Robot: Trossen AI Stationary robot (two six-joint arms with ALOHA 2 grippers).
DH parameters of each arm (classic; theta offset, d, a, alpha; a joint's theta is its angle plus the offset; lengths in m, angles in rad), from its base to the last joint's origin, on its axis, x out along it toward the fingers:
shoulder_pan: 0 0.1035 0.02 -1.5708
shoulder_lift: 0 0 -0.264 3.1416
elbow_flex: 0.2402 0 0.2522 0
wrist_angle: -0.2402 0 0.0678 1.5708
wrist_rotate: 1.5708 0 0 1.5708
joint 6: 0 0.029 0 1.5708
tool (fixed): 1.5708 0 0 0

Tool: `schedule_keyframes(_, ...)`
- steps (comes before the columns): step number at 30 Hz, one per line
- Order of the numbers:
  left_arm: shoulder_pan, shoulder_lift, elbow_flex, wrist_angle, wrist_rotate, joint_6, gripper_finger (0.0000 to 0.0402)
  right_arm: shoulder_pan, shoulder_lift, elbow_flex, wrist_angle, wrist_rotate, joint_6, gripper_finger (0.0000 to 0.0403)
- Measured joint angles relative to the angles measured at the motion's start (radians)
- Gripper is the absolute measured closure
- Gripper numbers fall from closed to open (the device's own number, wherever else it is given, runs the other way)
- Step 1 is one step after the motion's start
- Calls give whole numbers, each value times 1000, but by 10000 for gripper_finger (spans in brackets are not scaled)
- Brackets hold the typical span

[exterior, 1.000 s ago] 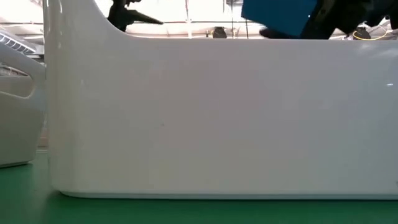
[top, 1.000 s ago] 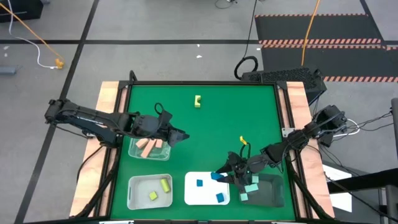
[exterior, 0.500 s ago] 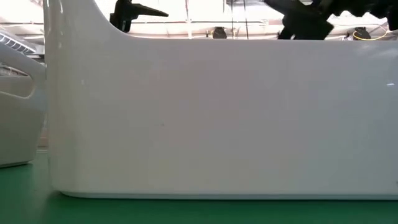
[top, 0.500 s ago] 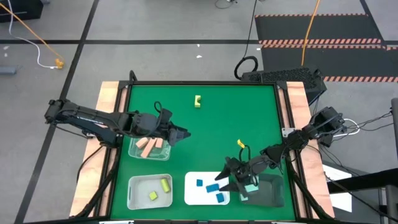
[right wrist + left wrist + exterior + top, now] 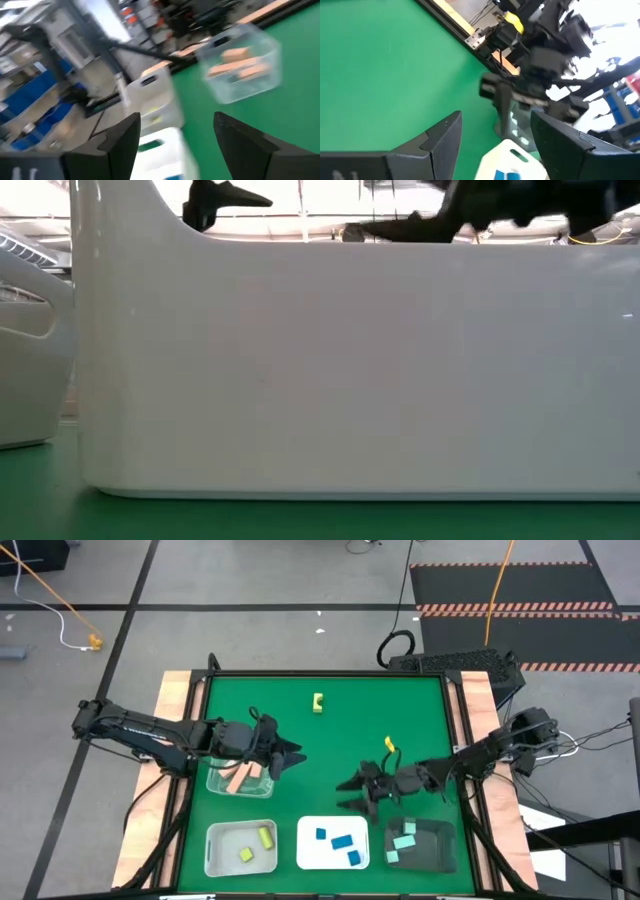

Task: Sort & place blocks by color
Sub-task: Put the green block into the gray bin

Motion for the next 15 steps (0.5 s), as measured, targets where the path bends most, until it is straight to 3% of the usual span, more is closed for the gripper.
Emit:
schedule_keyframes(9,0,0,0,-1,-37,266,165,-179,-53,0,-247,58,57,163)
schedule_keyframes(15,71,26,1,0,-105,334,165,-295,-54,0,-304,72,62,163)
